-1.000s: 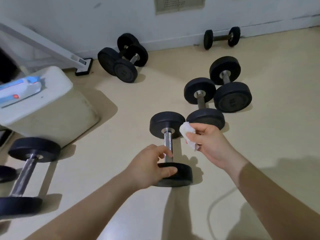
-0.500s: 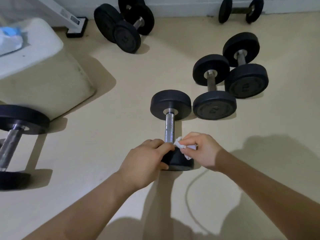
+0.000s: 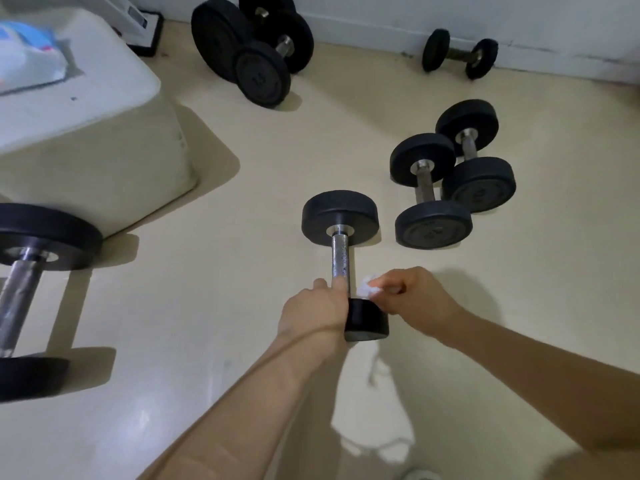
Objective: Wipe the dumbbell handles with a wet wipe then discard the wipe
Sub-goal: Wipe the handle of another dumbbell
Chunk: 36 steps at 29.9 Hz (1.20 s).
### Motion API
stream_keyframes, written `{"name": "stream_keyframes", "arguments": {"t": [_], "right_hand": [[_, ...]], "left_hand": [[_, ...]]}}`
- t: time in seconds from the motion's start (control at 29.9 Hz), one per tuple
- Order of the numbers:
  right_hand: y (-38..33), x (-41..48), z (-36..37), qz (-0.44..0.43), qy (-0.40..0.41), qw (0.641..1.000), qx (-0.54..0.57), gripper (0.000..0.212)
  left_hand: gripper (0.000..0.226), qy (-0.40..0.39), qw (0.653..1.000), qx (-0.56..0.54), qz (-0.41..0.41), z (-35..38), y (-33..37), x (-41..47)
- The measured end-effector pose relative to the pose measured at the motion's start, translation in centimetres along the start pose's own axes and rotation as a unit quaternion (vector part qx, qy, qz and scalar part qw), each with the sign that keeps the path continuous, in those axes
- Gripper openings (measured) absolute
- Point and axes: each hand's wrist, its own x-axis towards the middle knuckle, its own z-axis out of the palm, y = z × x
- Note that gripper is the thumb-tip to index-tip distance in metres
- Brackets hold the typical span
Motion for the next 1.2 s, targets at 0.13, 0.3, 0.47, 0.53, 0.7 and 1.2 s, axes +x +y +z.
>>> {"name": "stream_keyframes", "arguments": {"t": [0.13, 0.3, 0.47, 0.53, 0.7, 1.2], "right_hand": [[1.6, -0.4, 0.5, -0.025, -0.003, 0.999, -0.044, 0.033], [1.6, 0.3, 4.9, -0.087, 0.01, 0.991, 0.103, 0.009], [-1.1, 0.8, 7.2, -0.108, -0.045, 0.983, 0.14, 0.016], [-1.2, 1.9, 7.2, -0.077, -0.08, 0.976, 0.188, 0.014], [-0.4, 7.5, 4.9, -0.033, -0.016, 0.98, 0.198, 0.018], [2.2, 11.0, 7.9, -0.055, 0.009, 0.997, 0.059, 0.004]], "left_hand": [[0.04, 0.0, 0.999, 0.02, -0.035, 0.1, -1.8, 0.4], [0.041, 0.016, 0.992, 0.102, -0.069, 1.5, -5.0, 0.1], [0.047, 0.115, 0.993, -0.026, -0.013, 3.6, -5.9, -2.2], [0.035, 0.138, 0.989, -0.043, -0.031, 3.3, -6.3, -2.2], [0.032, 0.143, 0.989, 0.019, -0.02, 2.3, -6.0, -2.2], [0.071, 0.156, 0.981, 0.115, 0.0, 4.3, -5.1, -1.6]]}}
